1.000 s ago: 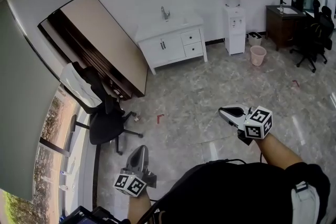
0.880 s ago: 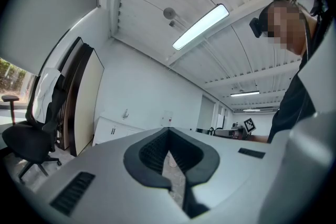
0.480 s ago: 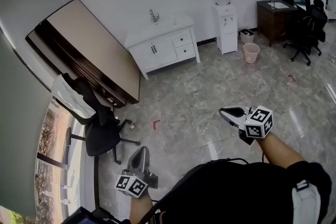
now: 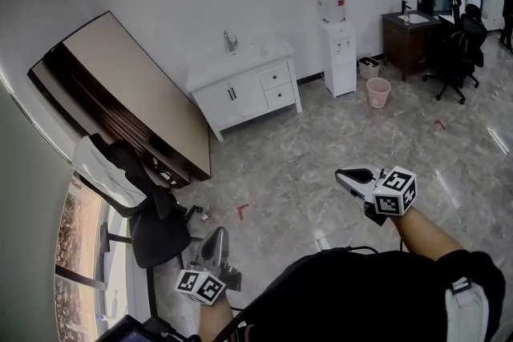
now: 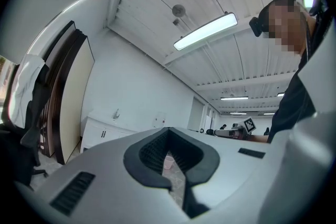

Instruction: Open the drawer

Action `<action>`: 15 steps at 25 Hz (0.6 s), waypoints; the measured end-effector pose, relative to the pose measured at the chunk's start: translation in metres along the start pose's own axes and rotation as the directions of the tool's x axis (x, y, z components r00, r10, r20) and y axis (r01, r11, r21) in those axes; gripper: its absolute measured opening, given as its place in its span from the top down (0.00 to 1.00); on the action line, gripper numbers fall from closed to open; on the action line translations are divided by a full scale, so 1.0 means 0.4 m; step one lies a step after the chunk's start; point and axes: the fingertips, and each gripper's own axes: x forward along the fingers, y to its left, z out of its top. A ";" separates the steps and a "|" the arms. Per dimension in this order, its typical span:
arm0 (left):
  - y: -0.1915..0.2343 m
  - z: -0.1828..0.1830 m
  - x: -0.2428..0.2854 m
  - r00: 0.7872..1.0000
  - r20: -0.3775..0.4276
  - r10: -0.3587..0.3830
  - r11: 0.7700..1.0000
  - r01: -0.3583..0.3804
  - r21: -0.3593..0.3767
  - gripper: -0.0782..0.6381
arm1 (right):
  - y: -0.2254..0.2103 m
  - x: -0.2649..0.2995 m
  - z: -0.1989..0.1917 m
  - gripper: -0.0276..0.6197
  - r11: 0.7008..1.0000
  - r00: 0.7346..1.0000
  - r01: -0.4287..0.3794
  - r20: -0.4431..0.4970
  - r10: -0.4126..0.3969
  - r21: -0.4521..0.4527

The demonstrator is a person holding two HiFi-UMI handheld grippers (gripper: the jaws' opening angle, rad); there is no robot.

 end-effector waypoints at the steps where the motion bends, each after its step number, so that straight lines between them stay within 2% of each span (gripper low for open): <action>1: 0.030 0.012 -0.005 1.000 -0.002 0.002 1.000 -0.002 0.001 0.90 | 0.011 0.030 0.005 0.96 1.000 1.000 0.000 -0.001 0.000 -0.002; 11: 0.297 0.058 -0.061 0.999 -0.010 0.031 1.000 -0.031 -0.003 0.90 | 0.076 0.304 0.005 0.96 1.000 1.000 -0.023 -0.013 0.023 0.006; 15: 0.344 0.051 -0.040 0.998 -0.015 0.054 0.998 -0.054 -0.018 0.90 | 0.054 0.364 -0.002 0.96 0.999 0.998 -0.051 -0.028 0.051 0.011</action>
